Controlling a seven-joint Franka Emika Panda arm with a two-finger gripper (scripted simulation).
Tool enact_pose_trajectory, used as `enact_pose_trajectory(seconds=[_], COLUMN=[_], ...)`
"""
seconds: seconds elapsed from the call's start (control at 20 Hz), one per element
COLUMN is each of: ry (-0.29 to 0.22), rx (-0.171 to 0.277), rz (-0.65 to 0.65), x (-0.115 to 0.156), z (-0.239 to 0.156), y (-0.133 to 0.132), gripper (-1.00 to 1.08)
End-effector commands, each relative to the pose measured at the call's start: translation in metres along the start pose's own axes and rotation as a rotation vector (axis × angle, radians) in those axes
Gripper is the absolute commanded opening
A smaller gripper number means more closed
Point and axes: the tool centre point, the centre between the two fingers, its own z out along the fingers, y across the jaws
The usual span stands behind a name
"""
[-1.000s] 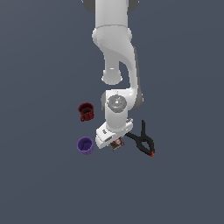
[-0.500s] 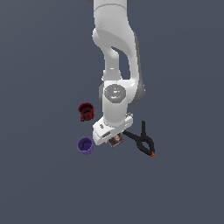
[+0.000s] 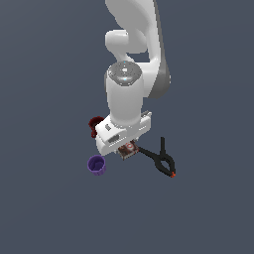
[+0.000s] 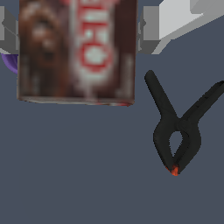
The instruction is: Pick up a designated object from a clutter of objects.
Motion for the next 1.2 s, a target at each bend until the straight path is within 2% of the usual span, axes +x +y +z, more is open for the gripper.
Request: enact_pose_trajectory(seconds=[0.0, 0.65, 1.15], ry=[-0.002, -0.008, -0.011], rx=[0.002, 0.009, 0.010], rz=[-0.001, -0.005, -0.005], x=[0.000, 0.005, 0.008], z=[-0.027, -0.154, -0.202], y=[0.004, 0.030, 0.042], gripper=[-1.00, -1.00, -1.00])
